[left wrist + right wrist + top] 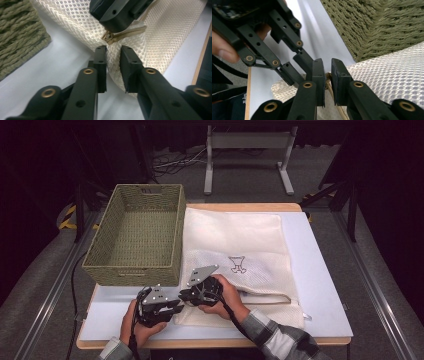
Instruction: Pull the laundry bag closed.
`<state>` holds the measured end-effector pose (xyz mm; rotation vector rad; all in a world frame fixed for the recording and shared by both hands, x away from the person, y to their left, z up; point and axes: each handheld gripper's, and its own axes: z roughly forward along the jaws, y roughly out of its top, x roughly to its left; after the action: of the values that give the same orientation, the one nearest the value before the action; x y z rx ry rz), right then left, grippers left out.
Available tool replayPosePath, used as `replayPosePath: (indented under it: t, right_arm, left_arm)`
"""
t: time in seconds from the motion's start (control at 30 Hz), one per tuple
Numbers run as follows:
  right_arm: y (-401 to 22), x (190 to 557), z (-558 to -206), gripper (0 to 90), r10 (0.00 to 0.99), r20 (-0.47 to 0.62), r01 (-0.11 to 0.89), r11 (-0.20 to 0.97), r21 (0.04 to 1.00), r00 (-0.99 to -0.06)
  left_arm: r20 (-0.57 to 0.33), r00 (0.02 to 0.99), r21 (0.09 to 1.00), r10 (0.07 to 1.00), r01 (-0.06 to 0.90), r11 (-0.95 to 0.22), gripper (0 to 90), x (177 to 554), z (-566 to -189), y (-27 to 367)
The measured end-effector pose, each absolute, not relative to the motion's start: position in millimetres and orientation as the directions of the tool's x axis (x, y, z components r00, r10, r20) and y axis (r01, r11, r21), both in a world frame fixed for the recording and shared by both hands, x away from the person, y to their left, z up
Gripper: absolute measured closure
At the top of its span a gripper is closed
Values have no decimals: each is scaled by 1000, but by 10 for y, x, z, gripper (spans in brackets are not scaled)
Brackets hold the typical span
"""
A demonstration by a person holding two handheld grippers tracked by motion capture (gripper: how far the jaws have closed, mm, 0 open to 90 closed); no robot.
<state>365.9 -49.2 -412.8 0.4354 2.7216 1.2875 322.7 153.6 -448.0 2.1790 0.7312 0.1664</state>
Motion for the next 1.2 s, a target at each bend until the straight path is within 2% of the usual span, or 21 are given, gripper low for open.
replayPosePath:
  t: [0.17, 0.33, 0.37, 0.43, 0.67, 0.73, 0.8, 1.2]
  right_arm:
    - [-536, 3634, -4089, 824, 291, 19, 196, 593, 781, -957]
    - [-563, 3613, -4075, 824, 290, 9, 185, 588, 787, -957]
    - [-574, 3610, -4072, 824, 288, 9, 183, 585, 790, -958]
    - [-595, 3607, -4062, 824, 292, 14, 188, 577, 795, -956]
    - [-661, 3593, -4073, 827, 280, 3, 177, 597, 783, -960]
    - [-678, 3591, -4090, 865, 272, 0, 172, 607, 776, -962]
    - [-686, 3588, -4101, 866, 269, 2, 172, 612, 772, -963]
    - [-726, 3604, -4073, 795, 264, -26, 152, 631, 761, -964]
  left_arm:
    - [-137, 829, 735, 542, 452, -505, 685, 3270, -4486, 1503]
    - [-161, 828, 730, 537, 466, -500, 764, 3289, -4469, 1503]
    - [-152, 830, 734, 537, 459, -501, 817, 3291, -4461, 1505]
    - [-148, 831, 737, 536, 455, -501, 848, 3284, -4443, 1512]
    - [-159, 819, 744, 552, 466, -478, 856, 3267, -4424, 1541]
    - [-146, 820, 745, 554, 459, -483, 856, 3265, -4424, 1536]
    - [-137, 822, 744, 553, 454, -490, 856, 3259, -4423, 1525]
    - [-126, 822, 750, 555, 445, -489, 856, 3248, -4414, 1533]
